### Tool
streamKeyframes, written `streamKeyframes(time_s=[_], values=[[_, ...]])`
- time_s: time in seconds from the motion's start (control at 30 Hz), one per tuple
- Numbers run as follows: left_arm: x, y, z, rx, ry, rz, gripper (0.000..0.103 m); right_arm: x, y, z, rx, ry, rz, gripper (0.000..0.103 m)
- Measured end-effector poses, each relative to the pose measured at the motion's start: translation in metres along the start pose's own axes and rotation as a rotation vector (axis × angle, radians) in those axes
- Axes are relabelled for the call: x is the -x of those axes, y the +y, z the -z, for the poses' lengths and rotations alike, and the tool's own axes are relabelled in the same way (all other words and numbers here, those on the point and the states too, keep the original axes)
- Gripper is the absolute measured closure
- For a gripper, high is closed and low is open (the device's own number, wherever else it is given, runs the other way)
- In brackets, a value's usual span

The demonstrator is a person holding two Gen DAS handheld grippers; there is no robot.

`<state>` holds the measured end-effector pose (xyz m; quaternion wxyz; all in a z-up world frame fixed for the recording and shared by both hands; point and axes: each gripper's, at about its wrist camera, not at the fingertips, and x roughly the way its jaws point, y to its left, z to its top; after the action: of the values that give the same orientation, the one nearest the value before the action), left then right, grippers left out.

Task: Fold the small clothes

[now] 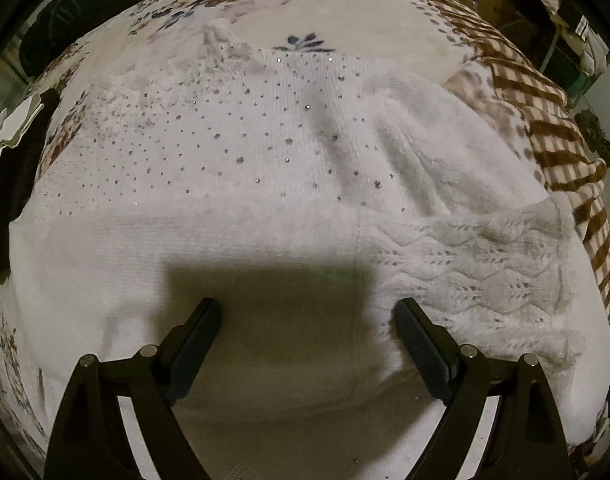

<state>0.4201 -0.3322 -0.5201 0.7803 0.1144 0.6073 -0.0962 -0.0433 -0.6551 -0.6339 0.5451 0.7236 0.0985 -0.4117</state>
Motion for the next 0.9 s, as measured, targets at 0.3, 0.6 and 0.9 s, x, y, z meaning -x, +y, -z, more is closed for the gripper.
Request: streamKeyframes(time_s=[0.3, 0.6, 0.9], values=[[0.027, 0.000, -0.002, 0.003, -0.065, 0.032, 0.013, 0.023, 0.064, -0.045, 0.185, -0.102, 0.034, 0.095], [0.006, -0.020, -0.006, -0.036, -0.017, 0.076, 0.013, 0.018, 0.146, -0.013, 0.393, -0.032, 0.028, 0.094], [0.095, 0.111, 0.034, 0.223, -0.114, 0.177, 0.013, 0.021, 0.276, 0.144, 0.826, 0.067, -0.038, 0.094]])
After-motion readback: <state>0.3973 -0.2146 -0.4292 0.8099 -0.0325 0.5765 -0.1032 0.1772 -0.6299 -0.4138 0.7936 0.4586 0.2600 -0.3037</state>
